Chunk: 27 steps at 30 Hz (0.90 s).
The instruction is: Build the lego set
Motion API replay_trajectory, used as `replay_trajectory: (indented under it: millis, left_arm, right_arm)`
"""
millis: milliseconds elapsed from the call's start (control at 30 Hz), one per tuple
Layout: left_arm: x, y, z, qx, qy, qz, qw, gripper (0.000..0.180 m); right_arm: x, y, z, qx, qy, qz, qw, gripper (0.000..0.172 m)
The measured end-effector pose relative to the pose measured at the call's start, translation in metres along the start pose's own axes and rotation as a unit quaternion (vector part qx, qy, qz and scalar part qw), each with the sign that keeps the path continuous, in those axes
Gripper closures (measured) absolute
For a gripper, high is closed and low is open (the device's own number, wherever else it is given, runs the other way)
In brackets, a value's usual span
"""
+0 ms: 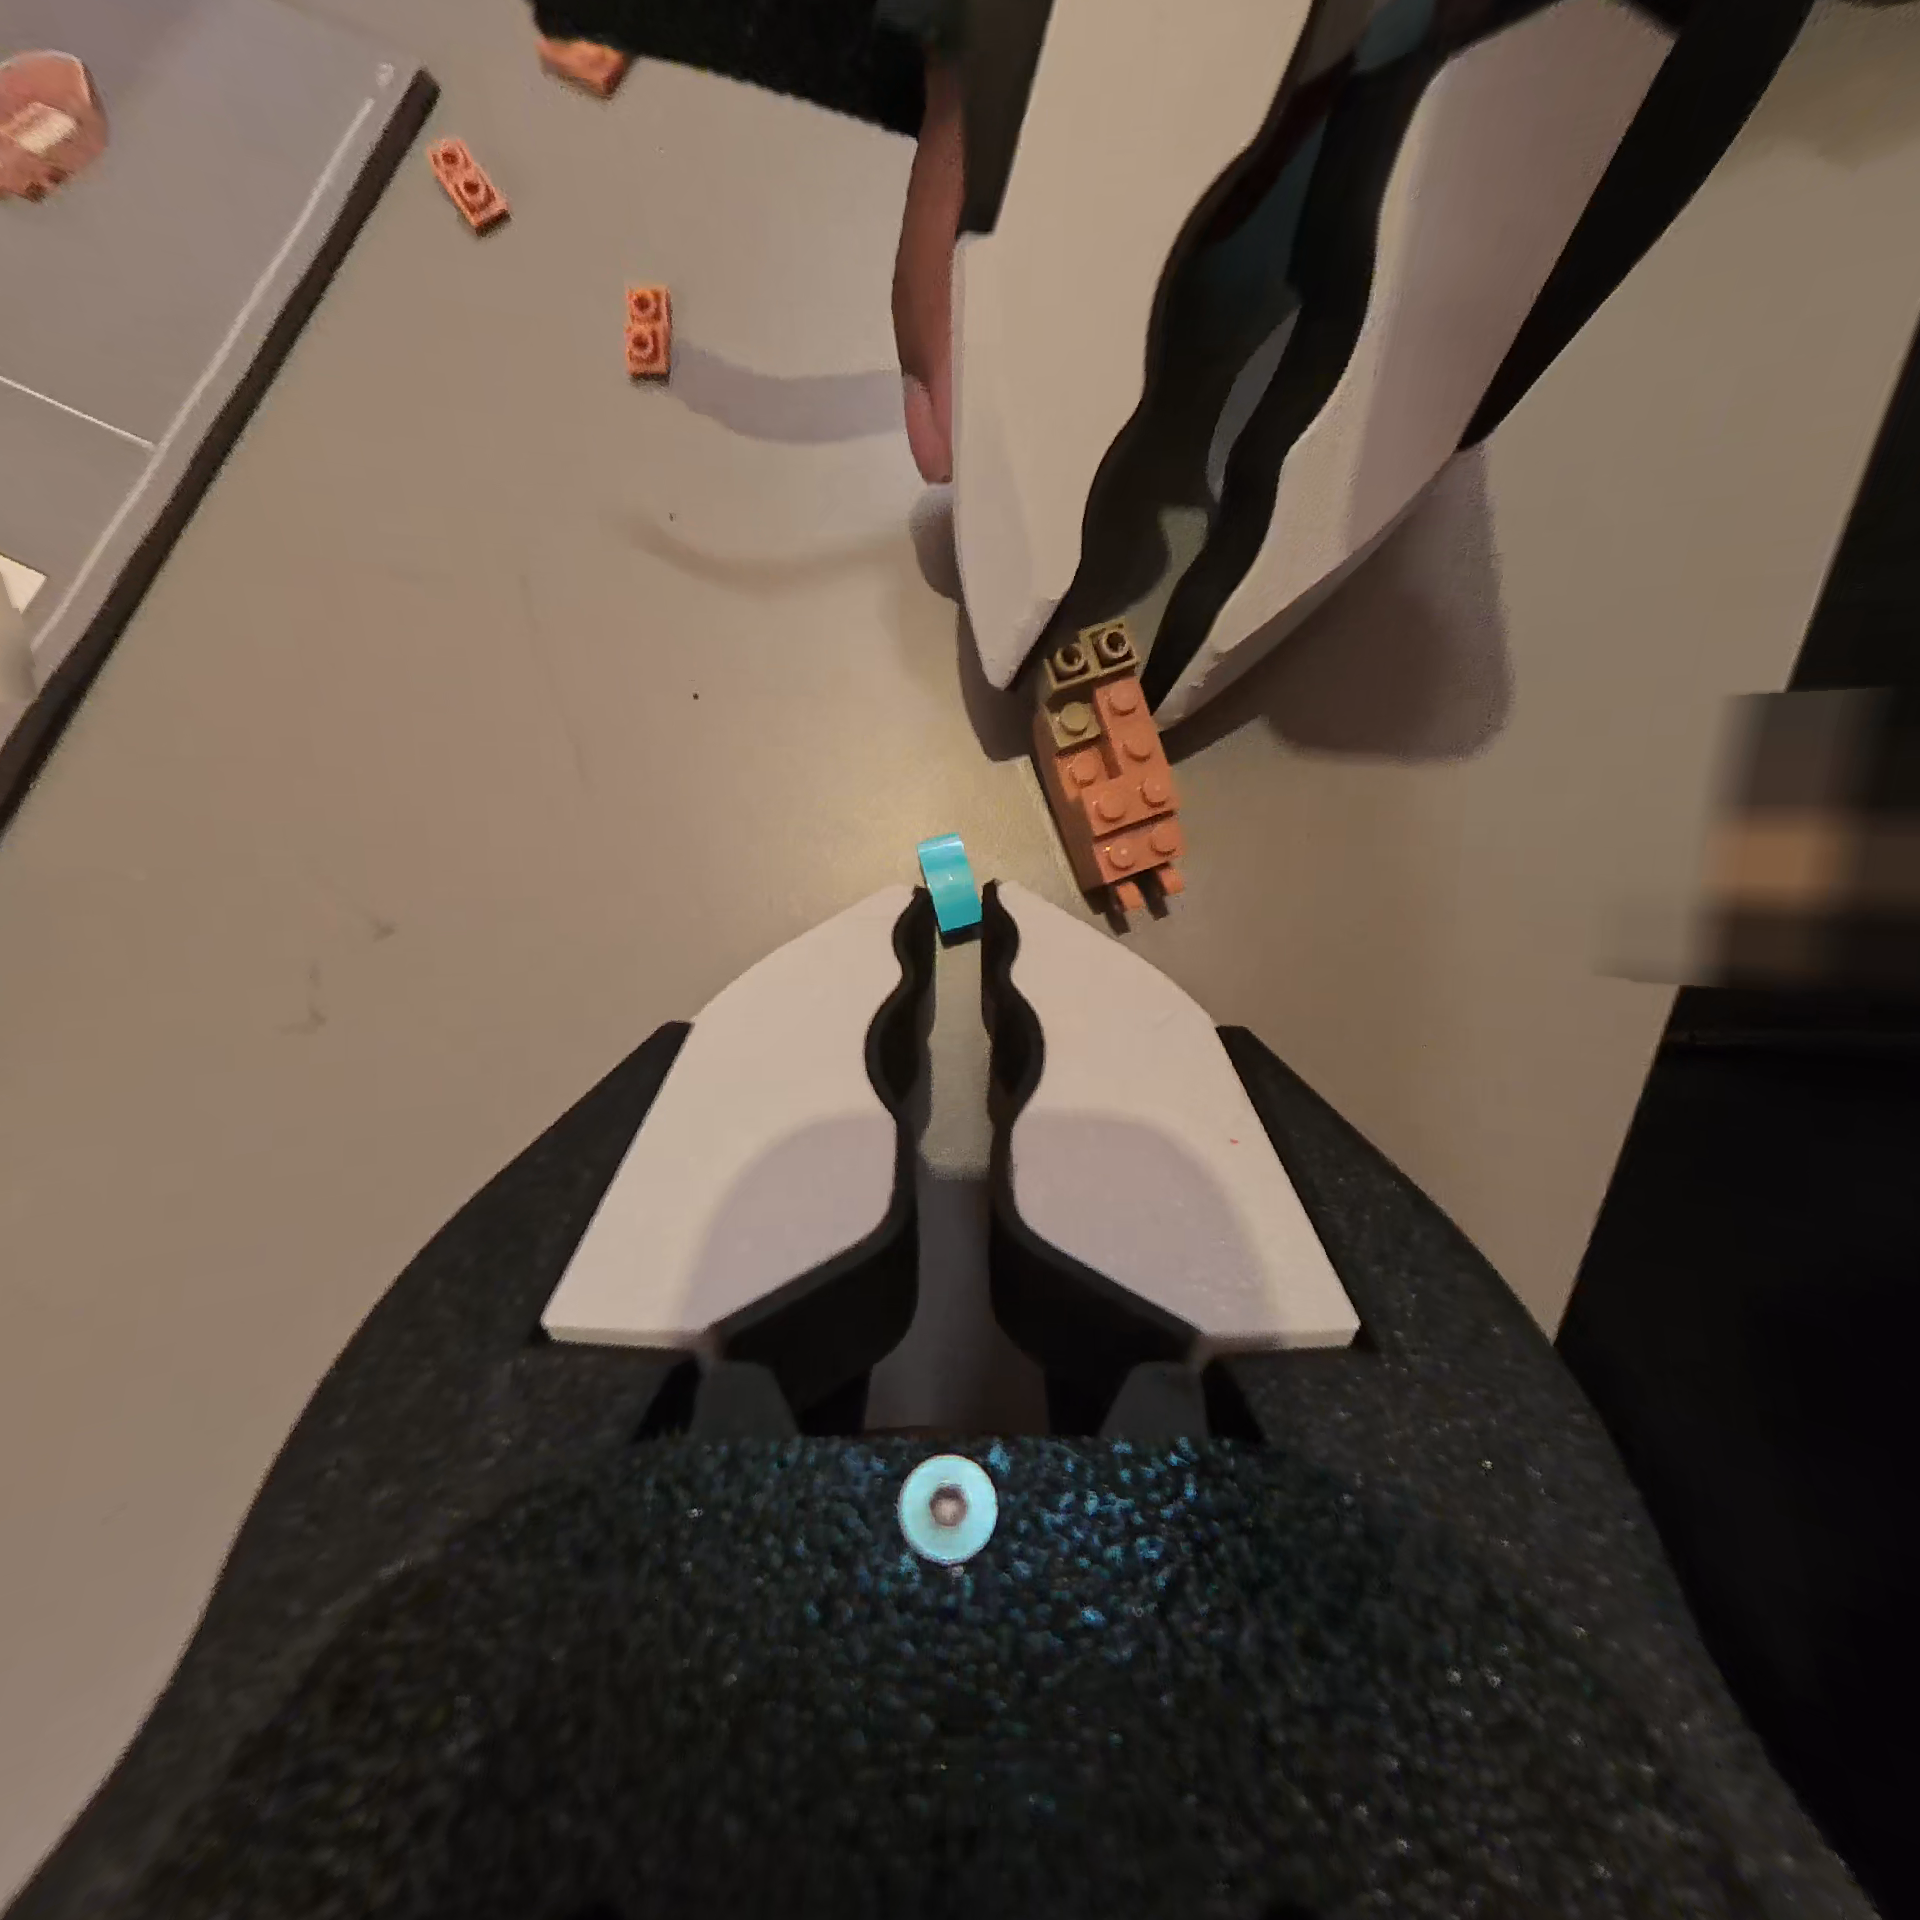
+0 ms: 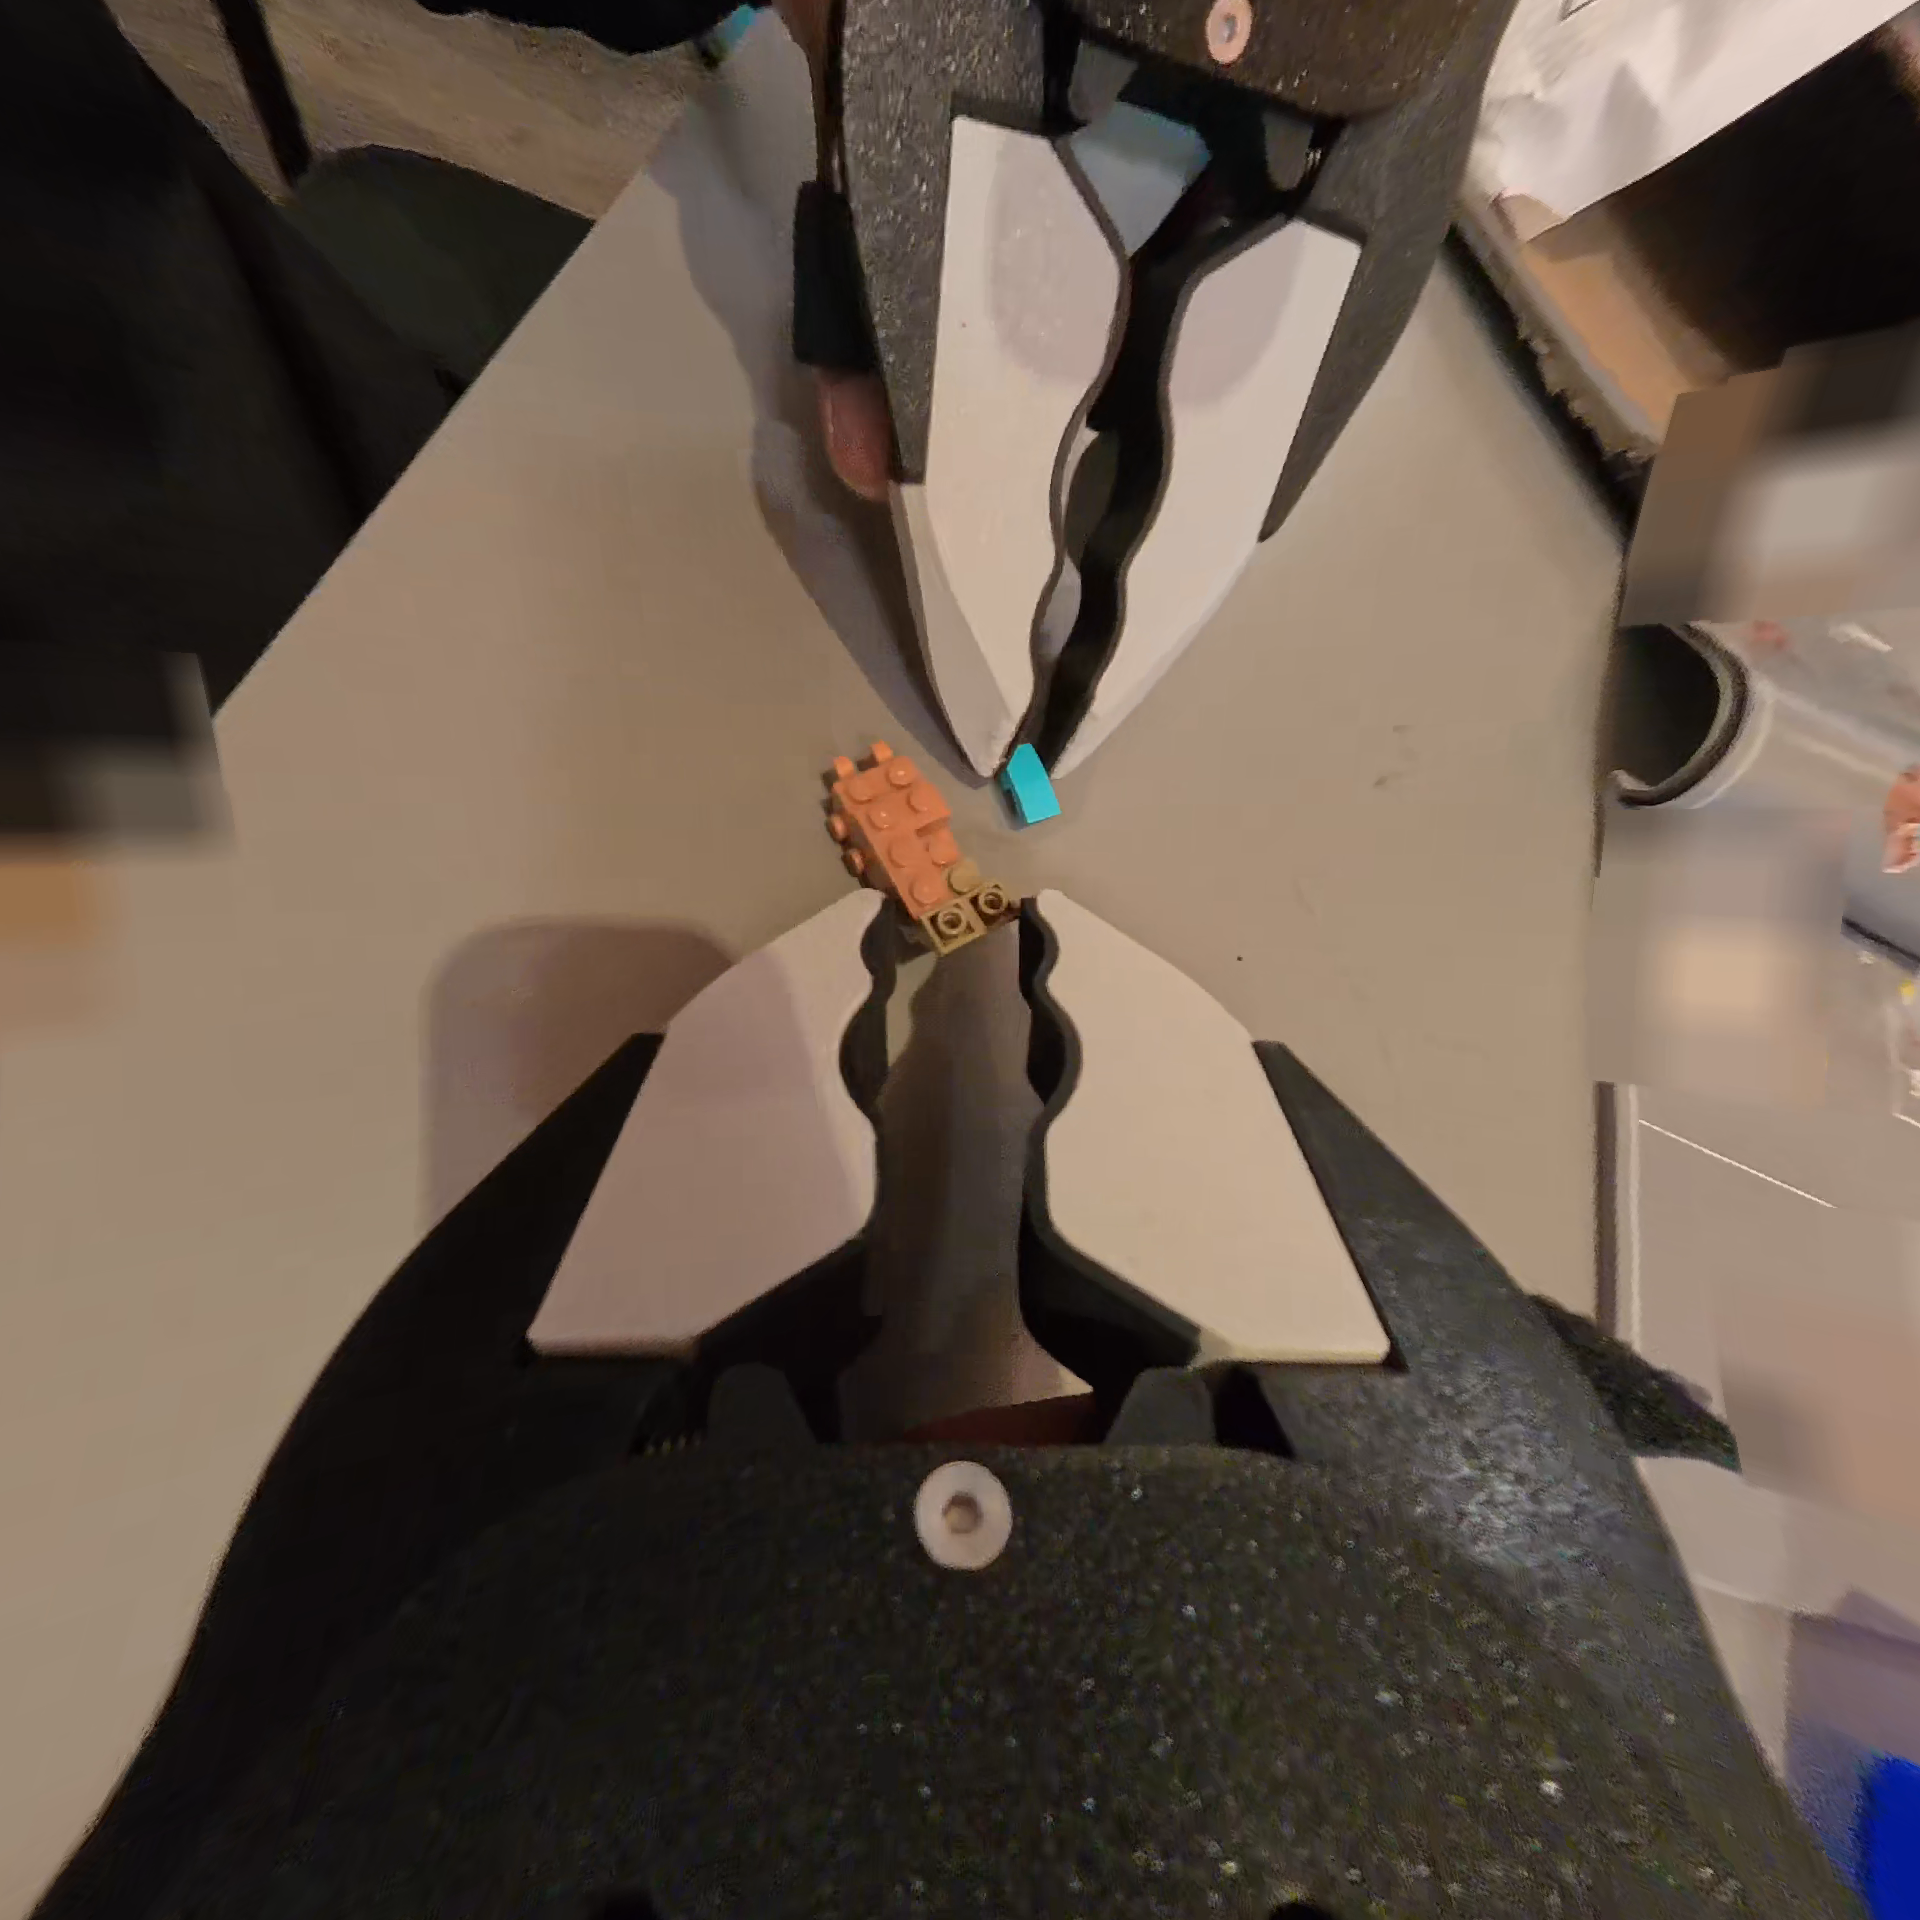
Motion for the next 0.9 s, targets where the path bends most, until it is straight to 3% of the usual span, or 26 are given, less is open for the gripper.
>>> replay_trajectory:
  millis: [233, 433, 667, 900]
  left_arm:
    - [0.021, -0.008, -0.016, -0.065, -0.048, 0.015, 0.997, 0.172]
    - [0.015, -0.013, -0.019, -0.107, -0.046, 0.041, 0.992, 0.172]
    - [0.013, -0.014, -0.019, -0.117, -0.042, 0.051, 0.991, 0.172]
    - [0.015, -0.012, -0.022, -0.125, -0.044, 0.05, 0.99, 0.172]
  right_arm:
    - [0.004, 0.015, -0.004, 0.006, 0.009, 0.092, 0.996, 0.151]
    - [0.007, 0.03, -0.007, 0.012, 0.028, 0.136, 0.99, 0.151]
    - [0.011, 0.03, -0.003, -0.018, 0.026, 0.098, 0.995, 0.15]
    - [0.015, 0.02, 0.006, -0.056, 0.027, 0.026, 0.998, 0.129]
Point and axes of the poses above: each gripper's, where its closed fingertips meet, x back along the fingers, z out of its underside, y = z × x across the jaws, the point moved 8 cm from there along x, back along the fingers, and after that the axes turned 8 degrees about y, right-handed, at the moved point
